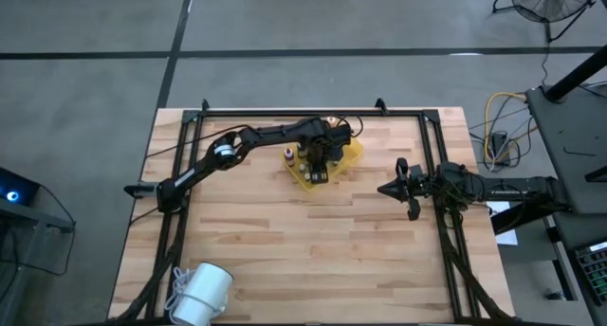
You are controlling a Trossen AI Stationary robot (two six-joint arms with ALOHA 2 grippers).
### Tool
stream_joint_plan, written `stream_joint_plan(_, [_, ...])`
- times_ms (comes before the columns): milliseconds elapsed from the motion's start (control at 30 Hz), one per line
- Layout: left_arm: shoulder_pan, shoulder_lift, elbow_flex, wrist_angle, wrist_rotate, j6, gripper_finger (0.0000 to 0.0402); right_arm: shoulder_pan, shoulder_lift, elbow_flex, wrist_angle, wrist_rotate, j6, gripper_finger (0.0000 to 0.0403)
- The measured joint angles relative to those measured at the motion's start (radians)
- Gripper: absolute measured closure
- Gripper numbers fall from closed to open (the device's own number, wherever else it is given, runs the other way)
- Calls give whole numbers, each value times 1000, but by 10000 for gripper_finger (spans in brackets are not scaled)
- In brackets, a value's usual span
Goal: Pick & Place food coloring
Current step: Return to Home Position
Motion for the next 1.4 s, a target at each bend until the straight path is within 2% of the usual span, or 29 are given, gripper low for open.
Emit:
stream_joint_plan(367, [0, -2, 92, -58, 0, 0, 292, 0, 0, 0, 0, 0, 0, 394])
stream_joint_plan(767, [2, -89, 93, -56, 2, -62, 293, 0, 0, 0, 0, 0, 0, 394])
stream_joint_plan(1400, [-23, -153, 88, 52, 116, -129, 293, 0, 0, 0, -2, 0, 0, 394])
